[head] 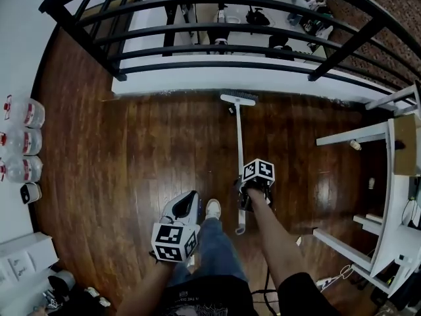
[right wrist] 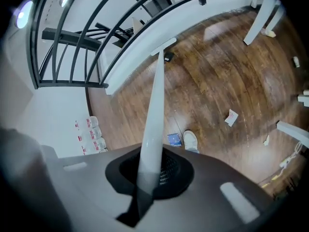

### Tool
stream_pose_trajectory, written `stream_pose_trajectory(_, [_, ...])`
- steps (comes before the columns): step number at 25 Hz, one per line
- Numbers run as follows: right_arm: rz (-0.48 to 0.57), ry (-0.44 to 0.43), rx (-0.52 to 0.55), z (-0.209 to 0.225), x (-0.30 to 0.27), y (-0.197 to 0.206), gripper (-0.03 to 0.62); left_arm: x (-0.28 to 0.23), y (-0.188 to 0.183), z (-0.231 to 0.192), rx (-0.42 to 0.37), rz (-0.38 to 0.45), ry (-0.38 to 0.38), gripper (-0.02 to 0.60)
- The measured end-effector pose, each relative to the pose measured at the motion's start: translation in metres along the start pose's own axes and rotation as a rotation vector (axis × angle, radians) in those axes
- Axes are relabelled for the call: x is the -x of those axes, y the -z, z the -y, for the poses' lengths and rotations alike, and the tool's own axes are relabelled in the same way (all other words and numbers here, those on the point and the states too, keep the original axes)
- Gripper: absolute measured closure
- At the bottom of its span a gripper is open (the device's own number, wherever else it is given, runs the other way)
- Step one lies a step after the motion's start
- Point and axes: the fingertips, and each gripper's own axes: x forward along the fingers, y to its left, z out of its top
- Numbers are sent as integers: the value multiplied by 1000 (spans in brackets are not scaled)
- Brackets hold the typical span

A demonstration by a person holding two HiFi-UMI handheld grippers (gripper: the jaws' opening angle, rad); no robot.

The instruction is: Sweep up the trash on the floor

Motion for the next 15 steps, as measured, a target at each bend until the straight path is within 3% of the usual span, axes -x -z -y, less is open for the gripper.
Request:
stream_pose_trajectory(7, [-37, -55, -77, 3, -18, -12, 594, 6, 19, -31, 39, -25, -72, 577])
stream_pose_trajectory(15, [-105, -131, -134, -6, -37, 60, 594, 53, 45, -42, 43, 7, -76, 577])
